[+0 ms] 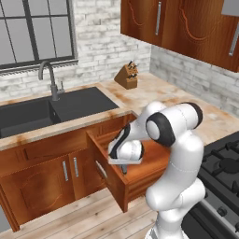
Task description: Pick up the metallic utensils from the counter and place them in the open drawer. Make sure not to pick up any wooden utensils.
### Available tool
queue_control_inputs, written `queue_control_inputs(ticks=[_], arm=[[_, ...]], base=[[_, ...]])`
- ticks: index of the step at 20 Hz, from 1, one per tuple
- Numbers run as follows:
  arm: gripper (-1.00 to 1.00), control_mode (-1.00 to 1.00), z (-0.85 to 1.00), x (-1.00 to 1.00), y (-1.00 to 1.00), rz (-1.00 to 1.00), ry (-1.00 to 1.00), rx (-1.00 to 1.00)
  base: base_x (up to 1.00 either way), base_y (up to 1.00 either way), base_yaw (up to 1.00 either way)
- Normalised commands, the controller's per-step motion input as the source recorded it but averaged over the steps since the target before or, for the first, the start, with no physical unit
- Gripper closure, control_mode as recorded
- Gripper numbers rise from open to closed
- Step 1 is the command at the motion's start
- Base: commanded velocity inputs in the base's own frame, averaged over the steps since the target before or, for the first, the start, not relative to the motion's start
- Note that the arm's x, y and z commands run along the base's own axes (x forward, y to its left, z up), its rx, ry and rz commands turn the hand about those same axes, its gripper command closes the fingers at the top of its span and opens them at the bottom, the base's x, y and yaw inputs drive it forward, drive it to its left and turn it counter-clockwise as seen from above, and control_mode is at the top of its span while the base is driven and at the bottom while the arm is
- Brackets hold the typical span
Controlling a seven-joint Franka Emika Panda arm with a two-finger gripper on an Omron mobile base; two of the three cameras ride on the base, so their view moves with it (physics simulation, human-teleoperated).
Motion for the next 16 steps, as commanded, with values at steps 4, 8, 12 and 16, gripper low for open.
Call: queue_control_inputs(ticks=[4, 8, 12, 16], arm=[[1.0, -1.0, 0.03, 0.0, 0.99, -0.28, 0.0, -0.04], [1.0, -1.0, 0.26, 0.29, 0.71, -0.06, 0.0, -0.02], [1.0, -1.0, 0.21, 0.38, 0.7, 0.0, 0.01, -0.06], [1.0, -1.0, 0.4, 0.5, 0.13, 0.0, 0.1, 0.0]], base=[[0.0, 0.0, 0.0], [0.0, 0.0, 0.0], [0.0, 0.0, 0.0], [0.0, 0.0, 0.0]])
